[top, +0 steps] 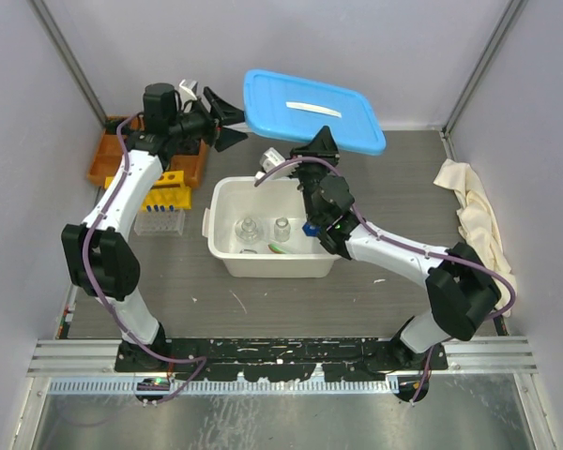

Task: Organize the chemistry lab equipment
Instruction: Pick up the storage box lid at the center of the board.

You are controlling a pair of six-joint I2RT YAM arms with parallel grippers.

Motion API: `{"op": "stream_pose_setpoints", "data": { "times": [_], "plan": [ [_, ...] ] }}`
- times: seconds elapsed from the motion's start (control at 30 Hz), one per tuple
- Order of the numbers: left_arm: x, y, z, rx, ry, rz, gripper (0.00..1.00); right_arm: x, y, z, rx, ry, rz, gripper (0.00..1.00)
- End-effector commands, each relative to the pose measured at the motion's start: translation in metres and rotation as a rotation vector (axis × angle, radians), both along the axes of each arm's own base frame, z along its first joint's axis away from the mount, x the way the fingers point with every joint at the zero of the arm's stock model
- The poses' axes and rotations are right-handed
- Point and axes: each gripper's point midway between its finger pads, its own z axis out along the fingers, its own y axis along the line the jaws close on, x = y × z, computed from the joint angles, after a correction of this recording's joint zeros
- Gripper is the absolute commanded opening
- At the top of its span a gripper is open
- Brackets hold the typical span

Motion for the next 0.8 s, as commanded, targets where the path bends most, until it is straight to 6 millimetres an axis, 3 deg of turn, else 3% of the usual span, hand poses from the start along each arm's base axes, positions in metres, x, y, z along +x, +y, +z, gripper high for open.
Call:
{"op": "stream_pose_setpoints", "data": {
  "times": [0.0,0.13,0.3,0.47,0.77],
  "plan": [
    [-0.004,0.002,0.077,-0.147,-0.24,0.012,0.62,-0.011,-0.003,0.024,0.051,-0.082,-0.012,0.01],
    [-0.006,0.017,0.09,-0.143,-0.278,0.075,0.61,-0.011,-0.004,0.021,0.062,-0.076,-0.025,0.01],
    [-0.012,0.033,0.09,-0.14,-0.276,0.137,0.6,-0.014,-0.008,0.019,0.069,-0.071,-0.036,0.01],
    [-0.021,0.036,0.093,-0.149,-0.284,0.149,0.6,-0.015,-0.007,0.012,0.062,-0.051,-0.03,0.01],
    [-0.013,0.024,0.078,-0.158,-0.243,0.123,0.59,-0.018,0.004,0.009,0.093,-0.036,0.003,0.01]
  ]
}}
